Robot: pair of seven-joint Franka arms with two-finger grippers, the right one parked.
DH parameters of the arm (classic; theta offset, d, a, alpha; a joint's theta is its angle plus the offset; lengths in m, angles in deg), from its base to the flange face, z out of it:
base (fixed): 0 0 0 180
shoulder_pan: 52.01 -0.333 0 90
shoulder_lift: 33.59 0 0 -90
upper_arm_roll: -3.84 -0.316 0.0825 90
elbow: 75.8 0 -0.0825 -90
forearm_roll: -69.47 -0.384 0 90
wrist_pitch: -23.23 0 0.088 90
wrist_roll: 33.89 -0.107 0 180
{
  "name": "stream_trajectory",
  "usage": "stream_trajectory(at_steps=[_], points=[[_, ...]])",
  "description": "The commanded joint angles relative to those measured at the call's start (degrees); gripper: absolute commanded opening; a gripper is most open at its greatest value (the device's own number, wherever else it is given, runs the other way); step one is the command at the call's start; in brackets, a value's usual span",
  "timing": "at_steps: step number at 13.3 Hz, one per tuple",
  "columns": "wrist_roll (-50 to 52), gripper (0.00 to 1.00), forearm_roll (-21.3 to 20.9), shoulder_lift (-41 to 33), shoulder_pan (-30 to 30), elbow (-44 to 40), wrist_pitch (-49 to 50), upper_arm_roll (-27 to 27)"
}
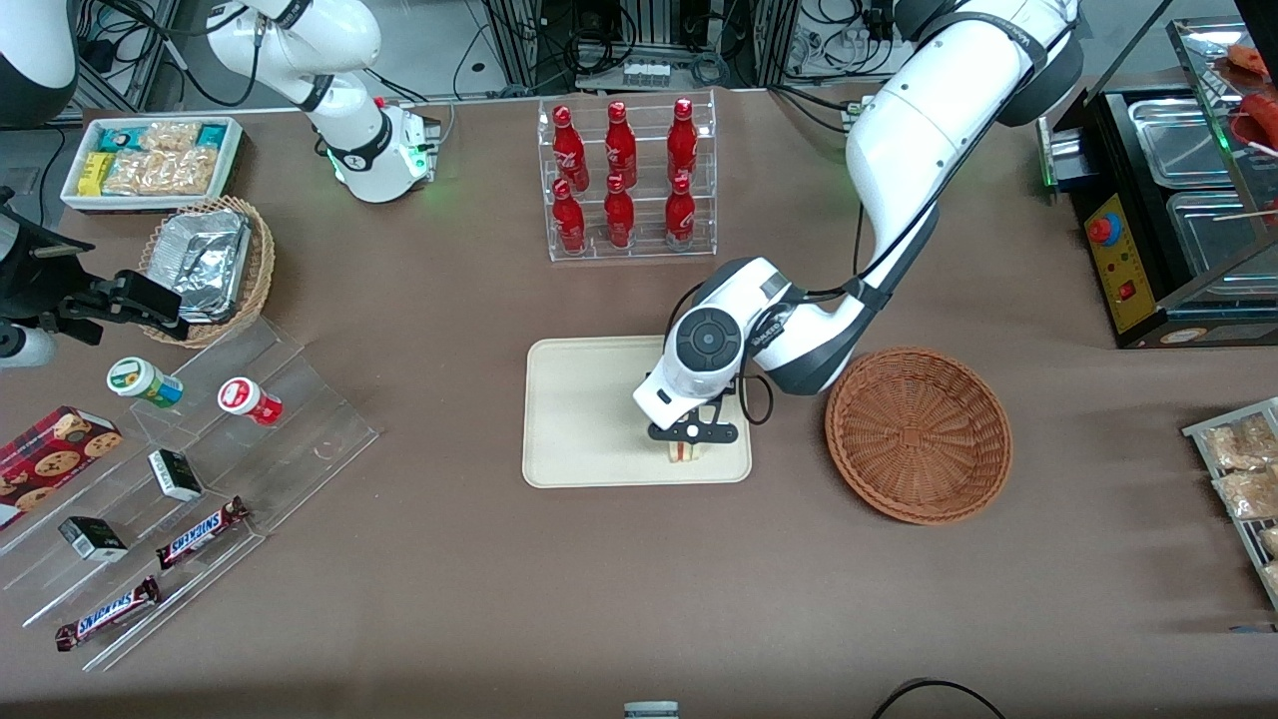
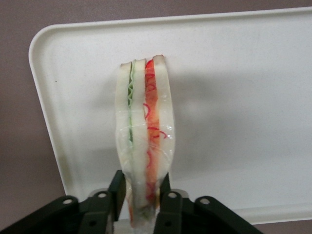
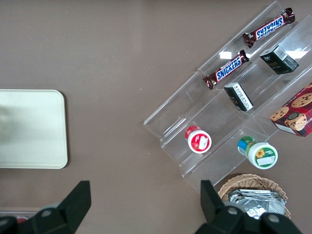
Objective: Place sandwich from basket to tray
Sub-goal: 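Lower the sandwich onto the tray and open the left gripper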
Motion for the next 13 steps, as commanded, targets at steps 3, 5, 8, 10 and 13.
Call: stream_trajectory(at_steps=[3,5,8,10,13], points=[[2.26,1.0,-2.16,0.96,0.87,-1.42,0.19,-0.37],[6.47,1.0,-2.33,0.88,0.96,-1.6,0.19,-0.37],[7.01,1.0,-1.8,0.35,0.78,-1.95,0.89,-0.28],[7.1,1.0,-1.8,-0.18,0.78,-2.04,0.98,-0.28],[9.21,1.0,-2.06,-1.76,0.69,-2.56,4.04,-0.28]])
